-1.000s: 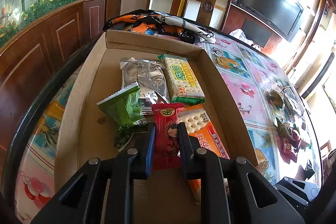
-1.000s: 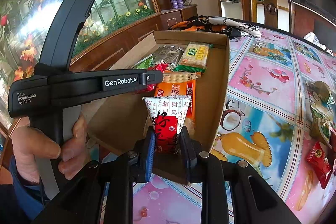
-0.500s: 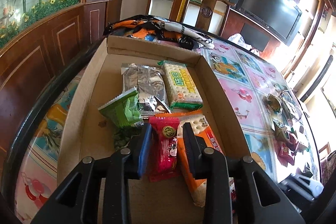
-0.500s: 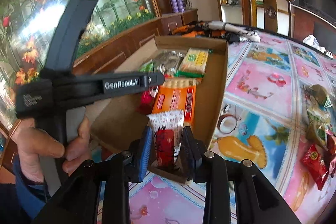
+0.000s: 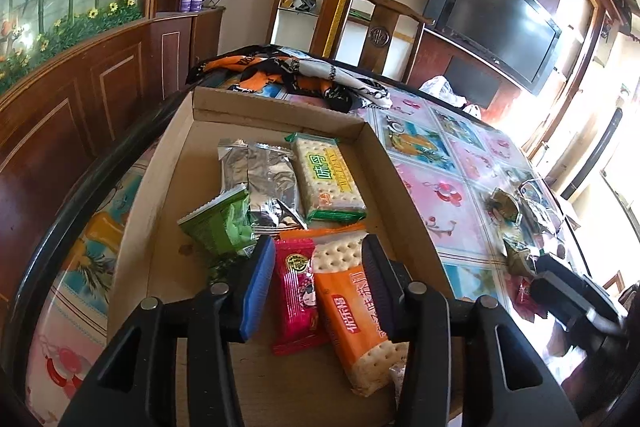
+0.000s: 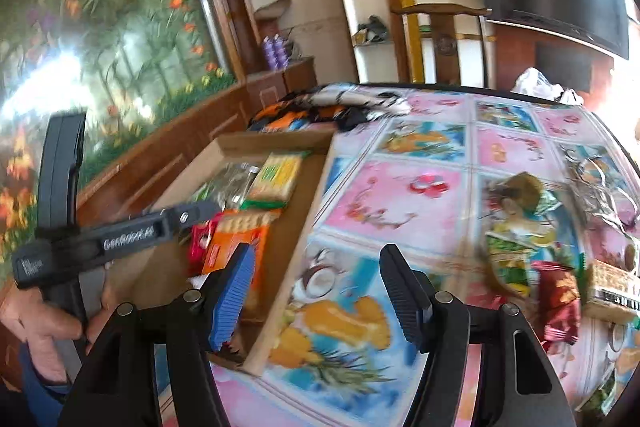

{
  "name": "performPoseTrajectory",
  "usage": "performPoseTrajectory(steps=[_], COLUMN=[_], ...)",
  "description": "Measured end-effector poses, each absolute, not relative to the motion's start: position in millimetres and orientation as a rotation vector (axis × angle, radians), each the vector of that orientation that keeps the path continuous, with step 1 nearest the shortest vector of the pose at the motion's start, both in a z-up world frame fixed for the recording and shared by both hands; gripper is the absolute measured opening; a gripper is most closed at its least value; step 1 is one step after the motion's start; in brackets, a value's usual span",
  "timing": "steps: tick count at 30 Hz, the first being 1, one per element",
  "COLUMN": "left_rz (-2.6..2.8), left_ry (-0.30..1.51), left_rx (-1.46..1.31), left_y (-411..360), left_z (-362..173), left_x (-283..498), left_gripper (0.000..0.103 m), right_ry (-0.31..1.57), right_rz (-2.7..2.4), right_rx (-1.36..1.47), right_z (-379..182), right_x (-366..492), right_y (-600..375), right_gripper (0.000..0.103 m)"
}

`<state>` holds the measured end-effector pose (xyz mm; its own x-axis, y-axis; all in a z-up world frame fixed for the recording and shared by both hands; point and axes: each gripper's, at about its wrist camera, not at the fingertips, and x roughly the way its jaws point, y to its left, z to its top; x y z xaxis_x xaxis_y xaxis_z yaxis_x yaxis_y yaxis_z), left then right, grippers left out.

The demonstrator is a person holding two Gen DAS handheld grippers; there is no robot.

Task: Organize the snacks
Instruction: 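Move both grippers back from the box to the snack pile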

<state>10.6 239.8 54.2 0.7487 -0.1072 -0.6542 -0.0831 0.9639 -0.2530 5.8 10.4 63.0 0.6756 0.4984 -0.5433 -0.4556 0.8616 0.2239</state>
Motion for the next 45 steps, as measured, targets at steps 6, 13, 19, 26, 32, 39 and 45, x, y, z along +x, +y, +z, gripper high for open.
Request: performPoseTrajectory(steps=[6,13,19,26,32,39,45], left_rz=[-0.037,-0.044,-0.041,-0.04,-0.047,-0.059,-0.052], left_ry=[0.718,0.705,0.706,0.717,0.721,0.716,0.698], left_rx=[-0.271,-0.273,-0.26,-0.246,-0.242,-0.217,-0.167], left_y=[235.9,234.8,232.6,229.2,227.7,221.6,207.3], left_z=[56.5,58.9,59.1,57.5,56.6,57.3,63.3], left_x=[9.9,8.9,8.9,10.8,10.6,9.8,5.0], left_gripper=[0.046,0.059,0.063,0.063,0.063,0.063,0.063], right_ry=[0.585,0.627,0.678,0.784,0.873,0.915,0.92], right_rz=[0.445,0.411,0.338,0.217,0.2,0.185,0.192], right_rx=[0.212,0.347,0.391,0.349,0.36,0.331,0.252], right_z=[67.4,61.6,56.9,41.6,25.5,18.2,16.7], right_x=[15.6,28.5,34.1,43.3,50.4,53.4,50.2], right_y=[-42.4,-94.7,-121.9,-139.5,-143.4,-139.6,-128.3], right_gripper=[0.069,0.069,0.069,0.069,0.068,0.067,0.06])
